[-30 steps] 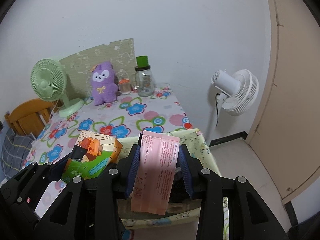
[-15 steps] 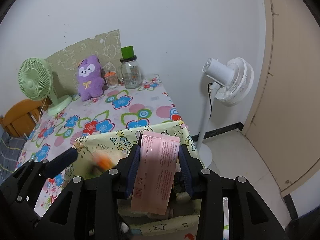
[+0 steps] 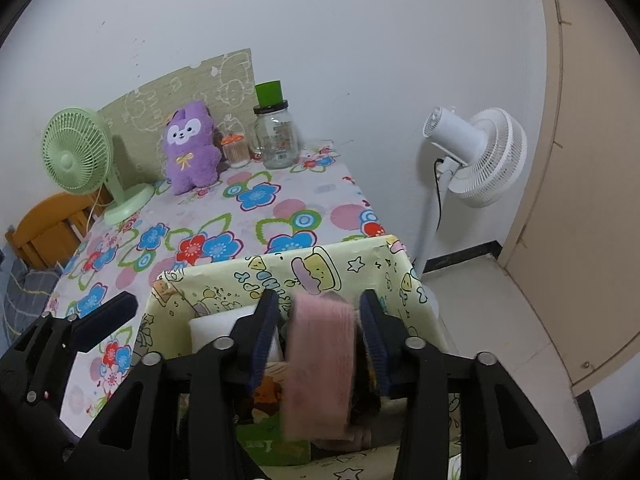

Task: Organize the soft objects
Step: 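Lower the tissue pack and pink packet into the box and open both tools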

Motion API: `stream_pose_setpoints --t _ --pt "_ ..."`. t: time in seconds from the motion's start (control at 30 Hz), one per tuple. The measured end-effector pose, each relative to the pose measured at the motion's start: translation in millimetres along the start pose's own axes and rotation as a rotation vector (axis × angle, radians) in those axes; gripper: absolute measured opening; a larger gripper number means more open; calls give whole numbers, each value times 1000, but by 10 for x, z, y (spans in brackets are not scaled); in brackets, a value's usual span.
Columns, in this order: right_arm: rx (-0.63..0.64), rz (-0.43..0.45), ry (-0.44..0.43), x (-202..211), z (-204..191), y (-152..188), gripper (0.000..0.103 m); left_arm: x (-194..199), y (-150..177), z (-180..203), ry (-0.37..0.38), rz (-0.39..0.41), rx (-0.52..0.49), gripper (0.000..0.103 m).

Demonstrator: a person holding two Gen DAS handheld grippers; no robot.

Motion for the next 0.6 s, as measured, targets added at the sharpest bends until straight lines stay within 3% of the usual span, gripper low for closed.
stream_pose_setpoints --t 0.07,0.1,0.6 --pt "3 16 5 29 -9 12 75 15 12 -24 16 3 2 90" --pt "4 29 -13 60 -14 28 79 33 17 -33 22 9 5 91" --pt "8 74 -27 394 -242 208 88 358 211 -179 23 58 12 97"
Point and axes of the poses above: each gripper's, at about its wrist camera, not at the fingertips, and x roughly against the way its jaws point, z to its right, y to its underside, the point moved 1 cm from there along -x, roughly the way its jaws point, and after that the axes turned 15 degrees about -z, right-handed, at the moved point
